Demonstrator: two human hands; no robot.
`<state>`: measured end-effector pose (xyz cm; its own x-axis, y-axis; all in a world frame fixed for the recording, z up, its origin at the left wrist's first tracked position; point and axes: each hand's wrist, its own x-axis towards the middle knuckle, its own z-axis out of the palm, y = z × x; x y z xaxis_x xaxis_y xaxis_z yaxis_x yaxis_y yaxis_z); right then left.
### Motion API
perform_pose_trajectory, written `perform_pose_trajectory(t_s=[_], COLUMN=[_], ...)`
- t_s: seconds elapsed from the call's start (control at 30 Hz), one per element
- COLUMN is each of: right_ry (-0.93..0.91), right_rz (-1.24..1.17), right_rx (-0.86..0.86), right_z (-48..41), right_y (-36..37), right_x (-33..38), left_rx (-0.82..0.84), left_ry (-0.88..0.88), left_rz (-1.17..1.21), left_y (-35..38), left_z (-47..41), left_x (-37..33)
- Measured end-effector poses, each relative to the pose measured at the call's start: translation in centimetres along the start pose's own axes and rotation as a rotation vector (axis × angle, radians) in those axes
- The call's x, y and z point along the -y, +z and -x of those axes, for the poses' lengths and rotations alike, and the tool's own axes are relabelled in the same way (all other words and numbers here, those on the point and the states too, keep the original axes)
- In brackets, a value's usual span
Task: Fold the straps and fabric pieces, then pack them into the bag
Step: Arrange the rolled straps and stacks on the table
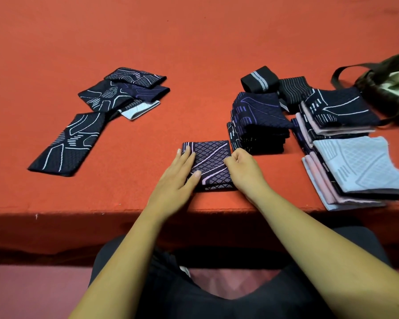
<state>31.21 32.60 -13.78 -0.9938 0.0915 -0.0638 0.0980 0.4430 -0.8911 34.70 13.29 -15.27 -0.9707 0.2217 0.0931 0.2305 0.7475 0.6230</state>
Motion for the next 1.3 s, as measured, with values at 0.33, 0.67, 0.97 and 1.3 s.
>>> perform_pose_trajectory(t_s=[0.33,0.67,0.97,1.3], right_ry=[-0.035,-0.282,-0.06,-0.066], right_rz=[-0.196,-0.261,-0.231,0.405], right_rx=[-0.015,0.199,-0.05,-0.316], right_z=[0.8,3.9,4.1,3.2], right_y=[0.3,-5.9,-15.9,-26.1], right_x=[0.4,5.1,2.0,-1.5], left_rx=[0.096,-0.315,-0.104,0.206], left_ry=[0.001,-0.41,-0.23,-0.318], left_rz=[-0.236,1.136,1.14,0.969], left_y=[0.3,-0.7,1.4,7.4], left_z=[-0.6,-1.3,-3.9,-7.6], left_x=[0.2,-6.6,-16.1,-23.6])
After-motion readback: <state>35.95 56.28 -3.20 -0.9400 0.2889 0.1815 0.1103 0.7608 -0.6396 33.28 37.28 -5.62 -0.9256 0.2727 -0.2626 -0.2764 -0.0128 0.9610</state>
